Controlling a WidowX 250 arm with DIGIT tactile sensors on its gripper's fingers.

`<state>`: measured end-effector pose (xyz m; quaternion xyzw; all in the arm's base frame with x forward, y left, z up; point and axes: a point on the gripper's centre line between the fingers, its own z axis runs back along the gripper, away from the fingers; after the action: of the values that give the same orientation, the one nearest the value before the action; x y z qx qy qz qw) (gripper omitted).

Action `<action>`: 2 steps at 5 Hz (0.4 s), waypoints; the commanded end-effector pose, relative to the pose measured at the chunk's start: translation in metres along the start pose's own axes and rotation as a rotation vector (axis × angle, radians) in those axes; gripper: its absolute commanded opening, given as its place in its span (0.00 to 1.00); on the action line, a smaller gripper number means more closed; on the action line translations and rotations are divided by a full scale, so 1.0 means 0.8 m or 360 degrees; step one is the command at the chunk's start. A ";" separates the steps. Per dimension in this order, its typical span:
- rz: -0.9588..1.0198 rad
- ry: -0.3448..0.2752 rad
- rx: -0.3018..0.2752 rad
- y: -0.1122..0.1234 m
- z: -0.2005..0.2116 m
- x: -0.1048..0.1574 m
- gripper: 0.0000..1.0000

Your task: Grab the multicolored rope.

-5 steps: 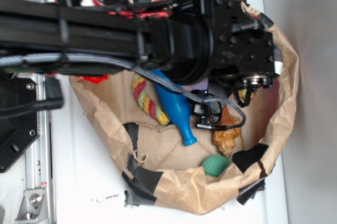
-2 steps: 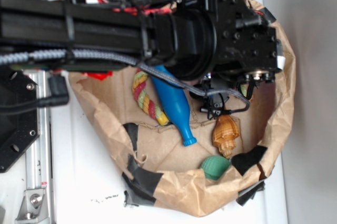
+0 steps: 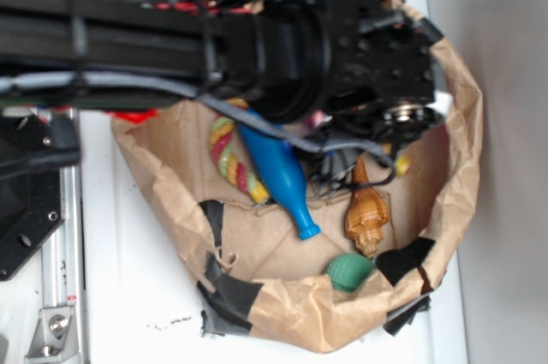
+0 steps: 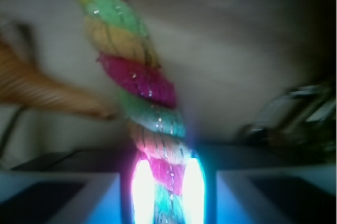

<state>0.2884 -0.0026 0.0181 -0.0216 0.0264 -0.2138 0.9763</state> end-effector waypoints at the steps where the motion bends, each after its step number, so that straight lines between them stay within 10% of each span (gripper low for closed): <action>1: -0.0198 -0.0053 -0.0017 -0.069 0.029 -0.004 0.00; 2: -0.0131 -0.0057 0.0047 -0.054 0.029 -0.002 0.00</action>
<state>0.2671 -0.0386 0.0309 -0.0143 0.0336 -0.2563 0.9659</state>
